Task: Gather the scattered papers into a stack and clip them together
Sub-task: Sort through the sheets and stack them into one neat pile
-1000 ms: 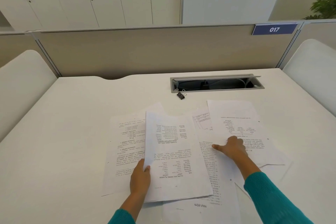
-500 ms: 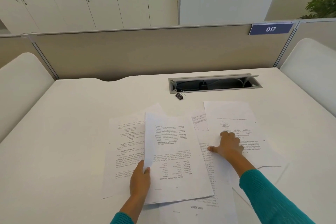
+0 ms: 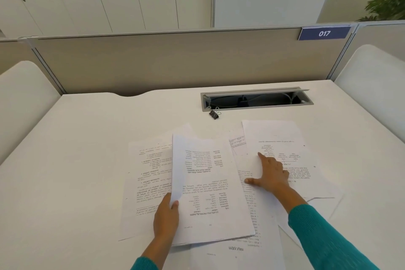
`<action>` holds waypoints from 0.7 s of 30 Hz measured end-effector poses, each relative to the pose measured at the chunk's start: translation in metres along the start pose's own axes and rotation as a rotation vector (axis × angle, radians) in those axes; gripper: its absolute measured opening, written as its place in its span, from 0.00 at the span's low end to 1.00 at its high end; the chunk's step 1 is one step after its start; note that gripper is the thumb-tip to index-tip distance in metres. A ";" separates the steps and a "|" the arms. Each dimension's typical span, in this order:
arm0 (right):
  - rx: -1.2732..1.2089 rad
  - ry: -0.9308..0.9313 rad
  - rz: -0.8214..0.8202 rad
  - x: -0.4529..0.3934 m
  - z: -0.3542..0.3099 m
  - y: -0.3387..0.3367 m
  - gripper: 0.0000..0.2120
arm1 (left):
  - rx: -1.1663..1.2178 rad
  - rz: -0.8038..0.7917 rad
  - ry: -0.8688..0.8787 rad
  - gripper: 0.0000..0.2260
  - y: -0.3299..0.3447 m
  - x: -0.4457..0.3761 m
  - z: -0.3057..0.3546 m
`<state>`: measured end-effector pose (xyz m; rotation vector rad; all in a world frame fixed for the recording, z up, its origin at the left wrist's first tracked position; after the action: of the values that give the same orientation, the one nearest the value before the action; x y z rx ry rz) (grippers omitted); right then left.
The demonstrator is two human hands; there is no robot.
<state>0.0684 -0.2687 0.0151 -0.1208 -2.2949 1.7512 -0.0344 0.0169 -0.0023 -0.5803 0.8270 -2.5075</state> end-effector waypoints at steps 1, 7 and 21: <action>-0.019 0.004 0.020 0.002 0.000 0.000 0.53 | -0.003 0.000 0.000 0.21 0.000 0.000 0.000; -0.464 -0.002 0.201 0.028 -0.004 0.005 0.46 | 0.008 -0.021 -0.017 0.21 -0.001 0.000 -0.001; -0.538 0.067 0.216 0.050 0.021 -0.088 0.31 | 0.018 -0.028 -0.008 0.21 -0.002 -0.001 -0.003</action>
<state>0.0222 -0.3015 0.1015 -0.5322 -2.7221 1.1397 -0.0353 0.0199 -0.0036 -0.6003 0.7980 -2.5336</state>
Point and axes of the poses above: each hand's wrist, its own x-axis away from the middle knuckle, its own y-axis out of the palm, z = x × y, the point moved 2 cm from there along -x, towards the middle knuckle, and after that the axes turned 9 degrees about z, right-handed, at the moved point
